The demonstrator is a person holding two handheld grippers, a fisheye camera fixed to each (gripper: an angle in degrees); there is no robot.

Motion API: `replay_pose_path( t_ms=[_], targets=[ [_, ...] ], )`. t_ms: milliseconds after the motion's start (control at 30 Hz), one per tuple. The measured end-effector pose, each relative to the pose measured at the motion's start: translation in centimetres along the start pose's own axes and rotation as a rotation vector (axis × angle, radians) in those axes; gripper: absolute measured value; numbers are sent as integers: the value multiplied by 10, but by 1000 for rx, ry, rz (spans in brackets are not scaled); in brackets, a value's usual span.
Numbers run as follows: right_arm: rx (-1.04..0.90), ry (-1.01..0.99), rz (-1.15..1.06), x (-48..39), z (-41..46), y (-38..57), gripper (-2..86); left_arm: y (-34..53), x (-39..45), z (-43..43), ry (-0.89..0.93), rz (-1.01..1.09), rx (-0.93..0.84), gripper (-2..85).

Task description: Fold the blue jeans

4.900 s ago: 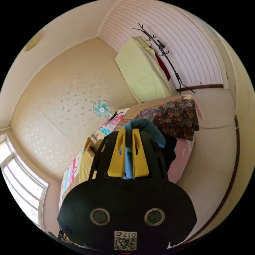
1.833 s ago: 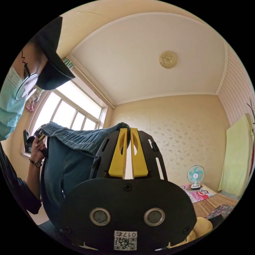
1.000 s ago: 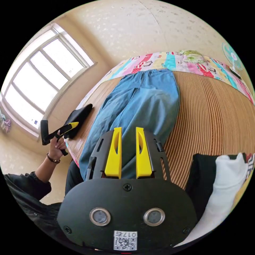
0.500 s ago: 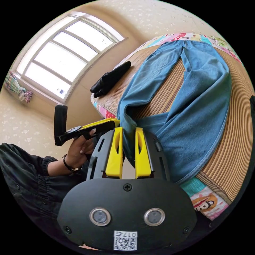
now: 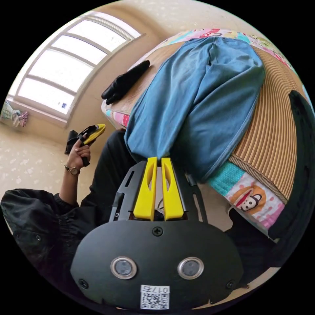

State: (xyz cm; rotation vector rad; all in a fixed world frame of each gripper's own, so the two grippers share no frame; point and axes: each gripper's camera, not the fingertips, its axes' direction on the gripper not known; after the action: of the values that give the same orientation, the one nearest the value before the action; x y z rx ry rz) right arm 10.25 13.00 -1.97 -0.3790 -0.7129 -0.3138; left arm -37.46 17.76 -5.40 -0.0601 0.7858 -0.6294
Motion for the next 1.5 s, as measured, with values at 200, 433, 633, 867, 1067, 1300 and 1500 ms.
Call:
replay_pose_path(
  t_ms=[200,433,633,867,1067,1300,1500],
  targets=[
    [306,172,225,15,-43,15,71,38,83,61,-144,384,-178,71],
    [141,333,169,0,-20,-1,27,64,150,137,-74,566,-263,72],
    [389,446,315,-12,-81,62,16,68,139,108,-252,455,-32,90],
    [323,442,405,21,-55,84,24,74,113,145,-267,372,-252,35],
    [375,348,374,24,-62,95,75,80,122,79,-411,337,-55,3],
    [246,223,394,46,-32,94,66,115,171,79,-296,503,-25,88],
    [260,229,417,52,-41,108,46,159,257,173,-92,903,-283,92]
  ],
)
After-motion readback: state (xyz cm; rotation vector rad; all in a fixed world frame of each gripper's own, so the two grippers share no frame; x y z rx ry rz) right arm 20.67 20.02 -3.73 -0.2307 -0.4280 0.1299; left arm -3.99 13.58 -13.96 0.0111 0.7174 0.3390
